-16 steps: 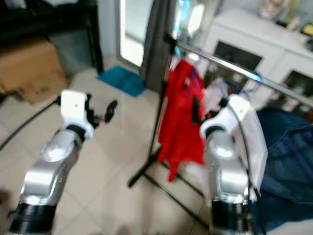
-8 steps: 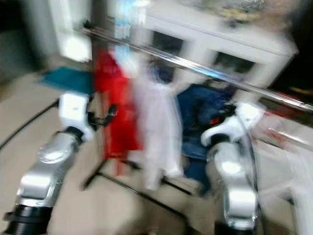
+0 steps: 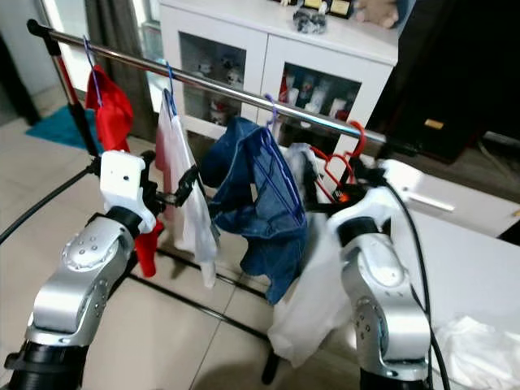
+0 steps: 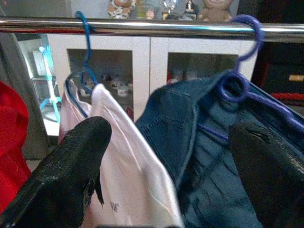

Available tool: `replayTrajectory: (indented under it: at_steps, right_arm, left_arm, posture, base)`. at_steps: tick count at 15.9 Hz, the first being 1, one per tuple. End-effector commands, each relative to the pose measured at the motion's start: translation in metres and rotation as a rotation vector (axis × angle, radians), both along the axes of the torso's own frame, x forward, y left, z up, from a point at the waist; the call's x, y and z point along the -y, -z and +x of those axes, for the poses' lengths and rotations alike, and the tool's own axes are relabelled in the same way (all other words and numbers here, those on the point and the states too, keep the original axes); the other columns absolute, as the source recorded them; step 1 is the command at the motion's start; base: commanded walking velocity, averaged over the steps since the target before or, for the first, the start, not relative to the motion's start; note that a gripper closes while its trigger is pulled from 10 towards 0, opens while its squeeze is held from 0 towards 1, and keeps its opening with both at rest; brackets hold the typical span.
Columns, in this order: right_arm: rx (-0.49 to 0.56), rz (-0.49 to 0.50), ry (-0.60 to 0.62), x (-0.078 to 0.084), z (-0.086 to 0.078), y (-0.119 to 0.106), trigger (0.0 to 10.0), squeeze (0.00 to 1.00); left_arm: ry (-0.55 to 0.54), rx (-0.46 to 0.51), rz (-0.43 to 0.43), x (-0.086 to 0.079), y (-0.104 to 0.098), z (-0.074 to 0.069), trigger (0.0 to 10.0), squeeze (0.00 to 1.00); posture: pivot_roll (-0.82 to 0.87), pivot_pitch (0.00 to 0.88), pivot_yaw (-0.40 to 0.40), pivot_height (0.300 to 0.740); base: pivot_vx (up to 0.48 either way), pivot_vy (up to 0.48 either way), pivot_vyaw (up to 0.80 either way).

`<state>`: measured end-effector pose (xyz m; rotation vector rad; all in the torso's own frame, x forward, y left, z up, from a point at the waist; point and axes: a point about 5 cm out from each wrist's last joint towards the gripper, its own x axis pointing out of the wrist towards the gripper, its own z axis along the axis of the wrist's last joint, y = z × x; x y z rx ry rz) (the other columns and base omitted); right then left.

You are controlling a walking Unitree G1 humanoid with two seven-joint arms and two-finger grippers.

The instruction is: Hang hanger

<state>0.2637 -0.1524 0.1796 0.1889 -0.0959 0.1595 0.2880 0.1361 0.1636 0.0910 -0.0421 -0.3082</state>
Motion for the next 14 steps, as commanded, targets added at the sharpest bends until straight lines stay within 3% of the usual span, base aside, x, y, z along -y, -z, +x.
replayTrajectory:
  at_steps: [1,3,5,7,10,12,14]
  right_arm:
    - [-0.004,0.011,-0.046,-0.001,-0.003,-0.003,10.0,0.0]
    - [-0.032,0.003,-0.047,-0.002,-0.003,0.003,10.0,0.0]
    - [-0.057,-0.162,0.038,0.003,0.001,0.013,10.0,0.0]
    - [-0.095,-0.15,0.066,0.006,0.005,0.019,10.0,0.0]
    - [-0.078,-0.133,0.01,-0.002,0.007,0.015,10.0,0.0]
    - [-0.086,-0.081,0.029,-0.003,0.008,0.015,10.0,0.0]
    - [-0.098,-0.092,0.04,-0.001,0.009,0.014,10.0,0.0]
  left_arm:
    - [0.019,-0.004,-0.006,0.0,-0.002,-0.003,10.0,0.0]
    - [-0.002,-0.019,-0.017,-0.002,0.0,-0.004,10.0,0.0]
    - [-0.009,-0.002,0.022,-0.005,0.001,-0.003,10.0,0.0]
    - [0.01,0.01,-0.019,-0.004,-0.002,-0.005,10.0,0.0]
    - [0.016,0.004,-0.015,-0.005,-0.002,-0.006,10.0,0.0]
    - [0.033,0.012,-0.008,-0.003,-0.003,-0.007,10.0,0.0]
    - [0.062,0.022,-0.007,0.0,-0.004,-0.009,10.0,0.0]
  posture:
    - [-0.01,0.0,-0.084,0.74]
    - [-0.01,0.0,-0.086,0.74]
    - [-0.01,0.0,-0.086,0.74]
    - [-0.01,0.0,-0.087,0.74]
    - [-0.01,0.0,-0.088,0.74]
    - [-0.01,0.0,-0.093,0.74]
    - [-0.01,0.0,-0.094,0.74]
  base:
    - [0.0,0.0,0.0]
    - [0.0,0.0,0.0]
    - [0.0,0.0,0.0]
    - [0.142,0.0,0.8]
    - [0.404,0.0,0.8]
    - [0.369,0.0,0.0]
    - [0.169,0.0,0.0]
